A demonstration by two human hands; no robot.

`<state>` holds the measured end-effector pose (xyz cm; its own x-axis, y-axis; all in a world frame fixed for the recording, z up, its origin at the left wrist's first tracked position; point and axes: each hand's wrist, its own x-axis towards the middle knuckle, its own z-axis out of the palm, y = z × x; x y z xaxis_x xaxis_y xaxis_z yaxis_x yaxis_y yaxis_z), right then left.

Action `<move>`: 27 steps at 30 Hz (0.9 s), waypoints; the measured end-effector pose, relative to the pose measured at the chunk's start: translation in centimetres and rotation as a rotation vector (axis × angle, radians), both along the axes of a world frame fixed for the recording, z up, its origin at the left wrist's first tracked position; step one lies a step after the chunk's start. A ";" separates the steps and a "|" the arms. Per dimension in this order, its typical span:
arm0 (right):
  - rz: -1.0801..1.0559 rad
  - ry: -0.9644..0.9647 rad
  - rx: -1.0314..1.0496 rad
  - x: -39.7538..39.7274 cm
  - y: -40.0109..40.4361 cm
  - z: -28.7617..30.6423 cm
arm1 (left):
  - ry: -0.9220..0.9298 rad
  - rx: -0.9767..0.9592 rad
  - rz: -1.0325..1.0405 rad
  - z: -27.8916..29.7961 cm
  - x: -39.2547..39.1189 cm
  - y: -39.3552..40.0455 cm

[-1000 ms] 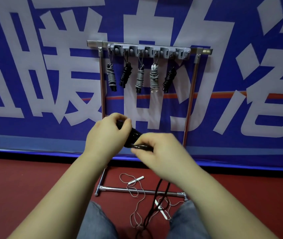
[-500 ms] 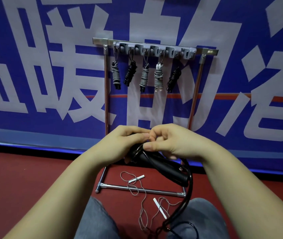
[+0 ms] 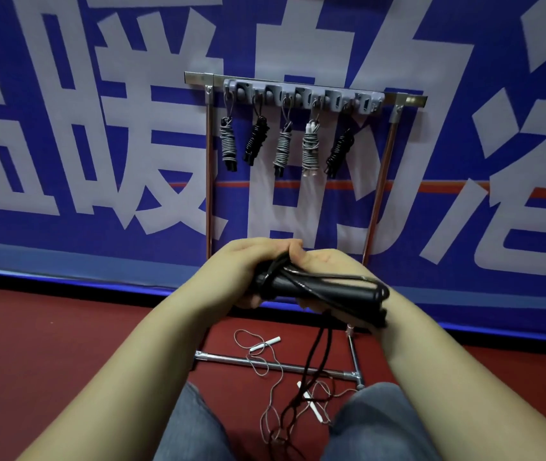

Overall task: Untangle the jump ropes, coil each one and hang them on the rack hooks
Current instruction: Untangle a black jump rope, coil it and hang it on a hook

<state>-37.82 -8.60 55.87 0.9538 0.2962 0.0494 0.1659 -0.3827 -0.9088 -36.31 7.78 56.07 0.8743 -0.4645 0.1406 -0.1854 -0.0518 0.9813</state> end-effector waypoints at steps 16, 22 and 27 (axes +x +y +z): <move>-0.335 -0.230 -0.153 -0.7 4.5 -2.2 | 0.129 -0.370 0.482 -0.5 0.6 -2.2; -0.204 -0.278 -0.282 -2.6 3.8 -0.4 | -0.144 -0.229 0.631 -0.3 1.9 -1.3; -0.148 -0.417 -0.533 -3.7 2.6 1.4 | -0.262 0.068 0.628 -0.4 2.3 -0.3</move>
<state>-41.47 -6.01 57.24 0.9192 0.2500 0.3044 0.3720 -0.8051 -0.4620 -34.01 7.49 55.63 0.9222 0.1040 0.3725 -0.3308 -0.2871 0.8990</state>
